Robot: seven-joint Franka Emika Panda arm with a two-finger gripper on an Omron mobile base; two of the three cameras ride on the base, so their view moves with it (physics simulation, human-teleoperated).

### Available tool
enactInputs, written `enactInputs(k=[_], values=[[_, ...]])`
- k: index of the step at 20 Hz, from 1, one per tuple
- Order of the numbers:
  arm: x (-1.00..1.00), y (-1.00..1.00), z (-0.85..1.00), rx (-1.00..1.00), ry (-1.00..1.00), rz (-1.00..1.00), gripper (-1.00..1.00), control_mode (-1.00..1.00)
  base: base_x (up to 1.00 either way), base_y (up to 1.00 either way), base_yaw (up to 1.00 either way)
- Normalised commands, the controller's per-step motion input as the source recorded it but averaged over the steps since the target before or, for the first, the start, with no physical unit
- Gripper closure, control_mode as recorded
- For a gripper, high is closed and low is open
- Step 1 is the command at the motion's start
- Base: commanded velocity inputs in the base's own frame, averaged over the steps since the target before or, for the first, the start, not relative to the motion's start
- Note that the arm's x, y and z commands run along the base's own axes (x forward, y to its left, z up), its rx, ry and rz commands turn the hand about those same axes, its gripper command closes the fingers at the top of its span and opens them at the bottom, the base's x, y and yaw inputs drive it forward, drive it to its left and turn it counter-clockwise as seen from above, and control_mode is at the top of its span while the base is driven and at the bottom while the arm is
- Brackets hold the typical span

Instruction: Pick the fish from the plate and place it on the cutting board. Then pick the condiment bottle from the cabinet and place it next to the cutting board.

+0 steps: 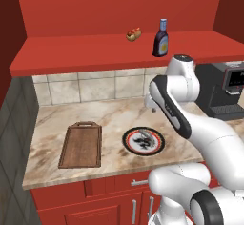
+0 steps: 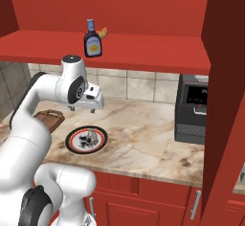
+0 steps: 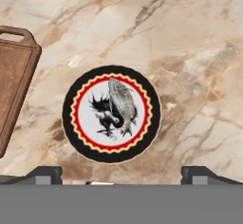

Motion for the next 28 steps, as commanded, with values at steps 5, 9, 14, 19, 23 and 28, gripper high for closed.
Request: enactInputs(k=[5, 9, 14, 19, 23, 28], values=[[0.0, 0.03, -0.27, 0.0, 0.01, 0.02, -1.0, -1.0, 0.0, 0.0, 0.0], [0.0, 0.0, -0.28, 0.0, 0.01, 0.04, -1.0, -1.0, 0.0, 0.0, 0.0], [0.0, 0.0, -0.25, 0.0, 0.0, 0.06, -1.0, -1.0, 0.0, 0.0, 0.0], [0.0, 0.0, -0.2, 0.0, 0.0, 0.08, -1.0, -1.0, 0.0, 0.0, 0.0], [0.0, 0.0, -0.19, 0.0, 0.0, 0.08, -1.0, -1.0, 0.0, 0.0, 0.0], [0.01, 0.0, -0.21, 0.0, 0.0, 0.07, -1.0, -1.0, 0.0, 0.0, 0.0]])
